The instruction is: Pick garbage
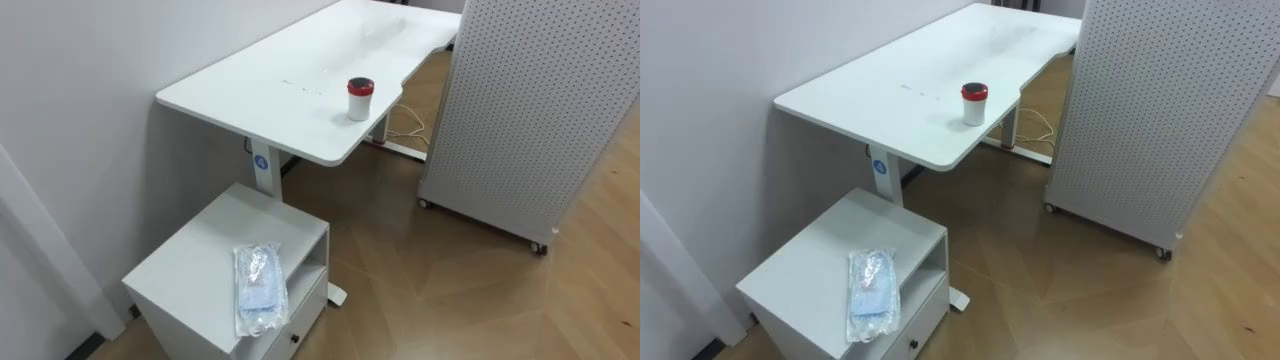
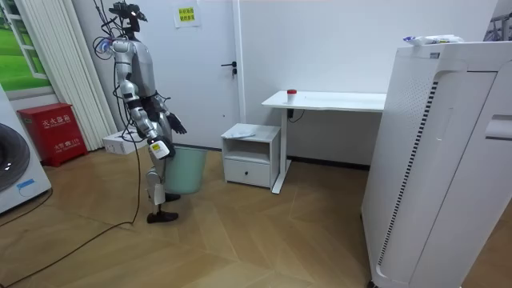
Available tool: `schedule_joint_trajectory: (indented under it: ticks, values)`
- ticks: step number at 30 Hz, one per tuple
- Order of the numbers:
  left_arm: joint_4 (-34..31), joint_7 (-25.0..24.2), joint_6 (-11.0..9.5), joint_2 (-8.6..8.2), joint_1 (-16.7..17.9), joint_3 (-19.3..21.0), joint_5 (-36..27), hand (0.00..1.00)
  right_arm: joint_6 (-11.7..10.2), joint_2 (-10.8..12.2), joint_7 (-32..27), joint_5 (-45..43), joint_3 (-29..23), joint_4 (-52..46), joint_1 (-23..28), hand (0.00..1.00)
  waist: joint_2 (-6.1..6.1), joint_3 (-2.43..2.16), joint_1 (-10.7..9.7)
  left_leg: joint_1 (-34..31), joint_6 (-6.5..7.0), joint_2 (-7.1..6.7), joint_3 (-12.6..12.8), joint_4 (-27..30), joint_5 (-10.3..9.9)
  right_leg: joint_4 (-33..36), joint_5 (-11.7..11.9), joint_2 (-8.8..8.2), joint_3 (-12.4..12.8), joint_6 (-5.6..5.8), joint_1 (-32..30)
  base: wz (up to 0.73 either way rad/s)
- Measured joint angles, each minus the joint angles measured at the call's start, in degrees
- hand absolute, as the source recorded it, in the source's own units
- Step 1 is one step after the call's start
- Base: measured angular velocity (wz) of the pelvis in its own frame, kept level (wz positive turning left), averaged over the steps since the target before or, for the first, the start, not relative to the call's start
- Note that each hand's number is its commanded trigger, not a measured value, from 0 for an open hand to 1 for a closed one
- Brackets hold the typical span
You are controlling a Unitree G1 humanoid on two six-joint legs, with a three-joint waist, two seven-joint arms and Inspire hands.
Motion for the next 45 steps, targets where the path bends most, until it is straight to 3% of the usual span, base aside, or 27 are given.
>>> schedule_joint_trajectory:
  ticks: [23,34,37,39,41,43,44,45]
  values:
    - [-0.08,-0.37,-0.02,-0.13,0.26,0.04,-2.10,0.00,0.01,0.00,-0.86,-0.07,-0.02,-0.03,0.16,1.00,0.00,-0.06,0.00,0.32,0.00,-0.03,0.08,-0.38,0.00,-0.14,-0.04,0.02,-0.18,0.06,0.33,0.00]
    - [1.08,-0.18,0.46,-0.09,2.08,1.34,-1.90,0.00,0.72,0.00,-1.27,0.51,-0.10,1.19,-0.08,1.00,-0.57,-0.26,0.08,0.09,-0.02,0.17,-0.51,0.19,-0.07,0.01,-0.13,-0.03,-2.19,0.07,0.44,0.00]
    - [2.28,0.27,1.69,0.49,2.45,2.22,-0.37,0.00,1.63,0.01,-1.24,0.53,0.02,1.35,-0.72,1.00,-0.90,-0.11,0.34,-1.53,-0.36,1.12,-0.48,4.57,-2.04,2.17,-1.38,0.17,-4.37,-0.47,-0.28,0.00]
    - [2.31,0.63,3.85,0.69,2.68,2.32,-0.32,0.00,2.24,0.01,-0.92,0.45,-0.03,1.40,-0.73,1.00,-1.04,0.35,0.33,-3.66,-0.87,2.30,-0.21,10.82,-5.07,5.36,-3.77,0.83,-4.98,-1.05,-1.36,0.07]
    - [2.31,0.63,4.89,0.67,3.42,2.47,-0.21,0.00,2.53,0.01,-0.68,0.45,-0.02,1.06,-0.75,1.00,-0.84,-0.02,1.00,-4.80,-1.39,3.12,-0.05,13.63,-6.80,7.62,-5.59,1.62,-4.70,-1.60,-2.17,0.02]
    - [2.32,0.60,5.81,0.67,3.64,2.18,-0.08,0.00,2.48,0.01,-0.60,0.52,0.06,0.62,-0.71,1.00,-1.00,0.05,0.73,-6.30,-1.73,3.60,0.16,17.06,-7.04,9.03,-6.52,1.99,-4.78,-2.39,-2.74,0.21]
    - [2.32,0.53,6.21,0.60,3.63,2.15,0.39,0.00,2.45,0.00,-0.71,0.60,0.03,0.27,-0.71,1.00,-1.15,0.21,0.19,-10.06,-2.17,4.23,1.31,23.78,-6.38,9.81,-7.16,2.15,-3.82,-3.35,-3.07,0.61]
    - [2.36,0.48,6.26,0.61,3.58,1.90,0.74,0.00,2.52,0.00,-0.90,0.98,0.03,0.26,-0.79,1.00,-2.00,0.93,0.06,-15.98,-0.90,4.07,1.34,33.08,-4.49,11.15,-8.06,2.56,-1.52,-4.20,-2.79,0.59]
